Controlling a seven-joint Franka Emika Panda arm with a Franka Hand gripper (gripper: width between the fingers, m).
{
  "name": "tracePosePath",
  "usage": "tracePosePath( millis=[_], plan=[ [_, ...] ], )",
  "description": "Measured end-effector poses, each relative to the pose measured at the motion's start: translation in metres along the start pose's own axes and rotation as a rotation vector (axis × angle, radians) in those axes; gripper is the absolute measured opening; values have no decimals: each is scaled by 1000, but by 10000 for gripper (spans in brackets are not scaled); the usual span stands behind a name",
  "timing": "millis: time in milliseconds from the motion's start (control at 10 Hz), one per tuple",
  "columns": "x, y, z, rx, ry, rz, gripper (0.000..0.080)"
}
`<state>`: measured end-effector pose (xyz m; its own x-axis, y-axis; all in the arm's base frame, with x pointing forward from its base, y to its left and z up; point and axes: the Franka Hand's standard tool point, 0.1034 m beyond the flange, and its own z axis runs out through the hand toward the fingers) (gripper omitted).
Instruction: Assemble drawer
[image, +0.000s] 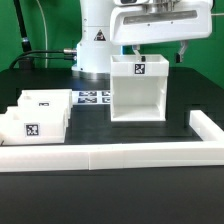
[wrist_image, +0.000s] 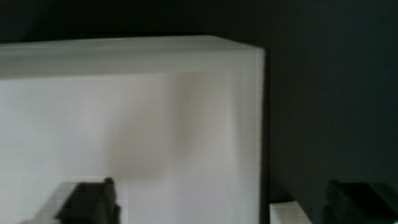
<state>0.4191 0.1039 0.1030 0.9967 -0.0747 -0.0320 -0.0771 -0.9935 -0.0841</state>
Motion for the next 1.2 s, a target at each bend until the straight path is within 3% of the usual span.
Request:
tracePosePath(
  millis=[100,200,300,400,500,600,1100,1200],
  plan=[
    [0,1,0,0,0,1,408],
    [0,1,0,0,0,1,408],
    [0,1,0,0,0,1,225],
    [0,1,0,0,0,1,92],
    [0,1,0,0,1,1,92],
    [1,1,0,0,1,1,38],
    [2,2,-1,1,2,-6,38],
    [10,5,-2,4,10,-30,38]
  ],
)
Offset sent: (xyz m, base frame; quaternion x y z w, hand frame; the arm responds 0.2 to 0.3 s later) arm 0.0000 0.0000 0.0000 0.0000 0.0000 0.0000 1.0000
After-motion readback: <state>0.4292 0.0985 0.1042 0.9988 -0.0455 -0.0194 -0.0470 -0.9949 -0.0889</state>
